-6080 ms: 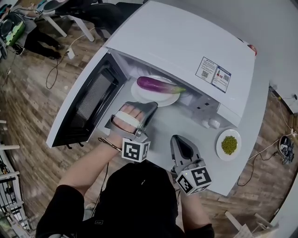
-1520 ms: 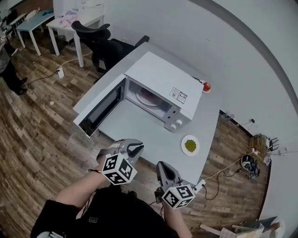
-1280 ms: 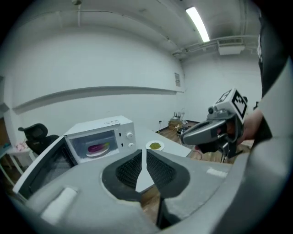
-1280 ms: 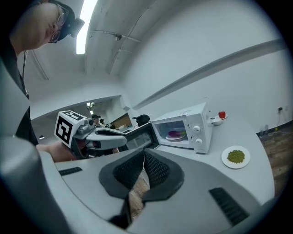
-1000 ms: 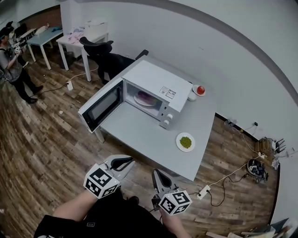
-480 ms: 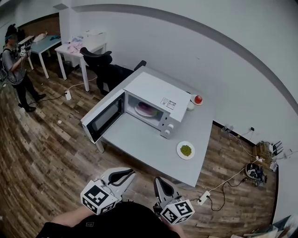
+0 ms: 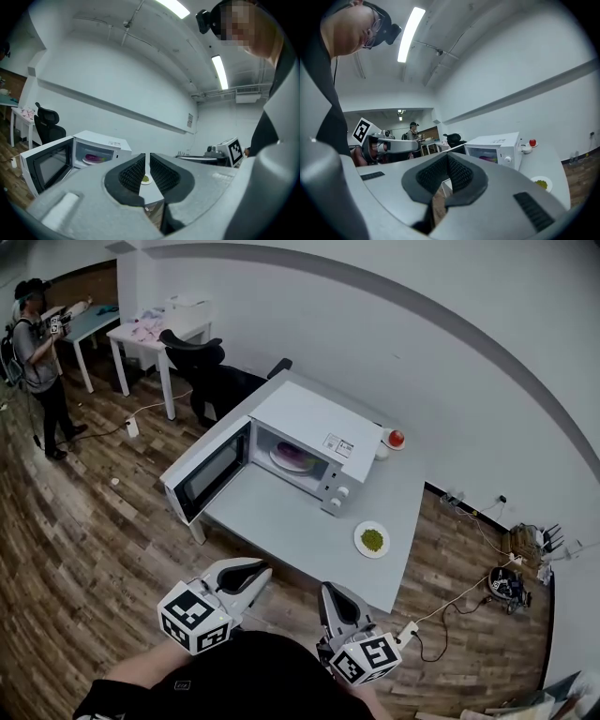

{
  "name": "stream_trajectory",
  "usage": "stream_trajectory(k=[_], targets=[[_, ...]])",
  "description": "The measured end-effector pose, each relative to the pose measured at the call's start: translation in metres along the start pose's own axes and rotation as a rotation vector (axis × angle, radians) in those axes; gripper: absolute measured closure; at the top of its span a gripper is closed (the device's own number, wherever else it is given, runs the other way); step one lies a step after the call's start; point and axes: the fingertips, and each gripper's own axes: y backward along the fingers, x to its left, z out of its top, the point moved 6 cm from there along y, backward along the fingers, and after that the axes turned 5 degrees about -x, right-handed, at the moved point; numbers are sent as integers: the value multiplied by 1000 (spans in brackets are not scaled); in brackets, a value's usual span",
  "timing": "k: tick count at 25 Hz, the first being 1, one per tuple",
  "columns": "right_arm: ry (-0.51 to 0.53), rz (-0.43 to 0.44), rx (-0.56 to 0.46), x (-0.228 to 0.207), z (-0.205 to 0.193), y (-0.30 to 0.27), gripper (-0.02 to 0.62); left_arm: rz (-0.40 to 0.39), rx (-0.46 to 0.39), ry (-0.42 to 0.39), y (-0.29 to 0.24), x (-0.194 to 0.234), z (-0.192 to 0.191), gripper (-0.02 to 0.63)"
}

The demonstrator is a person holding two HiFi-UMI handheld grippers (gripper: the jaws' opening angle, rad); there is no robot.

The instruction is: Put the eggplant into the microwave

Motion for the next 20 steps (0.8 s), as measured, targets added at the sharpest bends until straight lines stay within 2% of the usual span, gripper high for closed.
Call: stream_trajectory(k=[6,20], targets=[[61,-4,11,8,11,0,581,-3,8,14,0,-2,0,569],[71,39,24,3,15,-10,581,51,8,38,-9,9,-2,575]])
